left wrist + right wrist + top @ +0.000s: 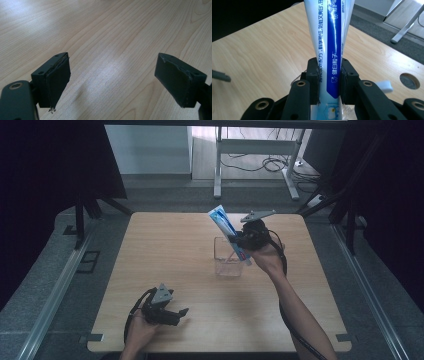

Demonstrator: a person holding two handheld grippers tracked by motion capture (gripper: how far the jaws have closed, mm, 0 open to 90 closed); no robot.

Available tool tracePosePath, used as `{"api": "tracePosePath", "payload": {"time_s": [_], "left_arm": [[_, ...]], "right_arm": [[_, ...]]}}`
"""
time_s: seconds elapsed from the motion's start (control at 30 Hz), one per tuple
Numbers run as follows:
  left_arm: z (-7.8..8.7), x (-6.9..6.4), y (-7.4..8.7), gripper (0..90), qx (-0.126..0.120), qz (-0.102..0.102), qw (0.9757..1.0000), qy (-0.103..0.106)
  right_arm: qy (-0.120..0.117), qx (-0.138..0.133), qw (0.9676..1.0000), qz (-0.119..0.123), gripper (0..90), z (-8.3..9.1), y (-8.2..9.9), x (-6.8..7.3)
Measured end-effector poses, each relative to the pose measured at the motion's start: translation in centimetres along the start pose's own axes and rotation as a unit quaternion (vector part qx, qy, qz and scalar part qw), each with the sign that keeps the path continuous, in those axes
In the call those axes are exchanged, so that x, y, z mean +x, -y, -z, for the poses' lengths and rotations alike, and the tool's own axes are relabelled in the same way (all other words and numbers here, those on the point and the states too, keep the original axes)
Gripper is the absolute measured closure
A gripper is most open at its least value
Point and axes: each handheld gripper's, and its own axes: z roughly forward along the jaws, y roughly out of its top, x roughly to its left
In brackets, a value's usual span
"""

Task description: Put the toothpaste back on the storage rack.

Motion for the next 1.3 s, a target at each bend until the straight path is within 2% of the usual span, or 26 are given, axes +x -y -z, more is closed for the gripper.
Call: {"api": "tracePosePath", "payload": {"time_s": [0.47,0.83,1.3], "left_arm": [[-0.1,-0.1,0.0,13.4,0.000,-0.001,1.0000,0.003],[-0.2,0.0,0.1,13.4,0.000,0.001,1.0000,0.004],[-0.3,0.0,0.1,13.4,0.005,0.000,1.0000,0.006]], "right_arm": [[0.008,-0.016,0.9998,0.002,73.3,-2.6,-0.9,-0.3],[0.010,-0.015,0.9998,0.000,73.2,-4.9,0.3,-0.9],[0.004,0.000,1.0000,0.008,73.0,-6.4,2.2,-1.0]]}}
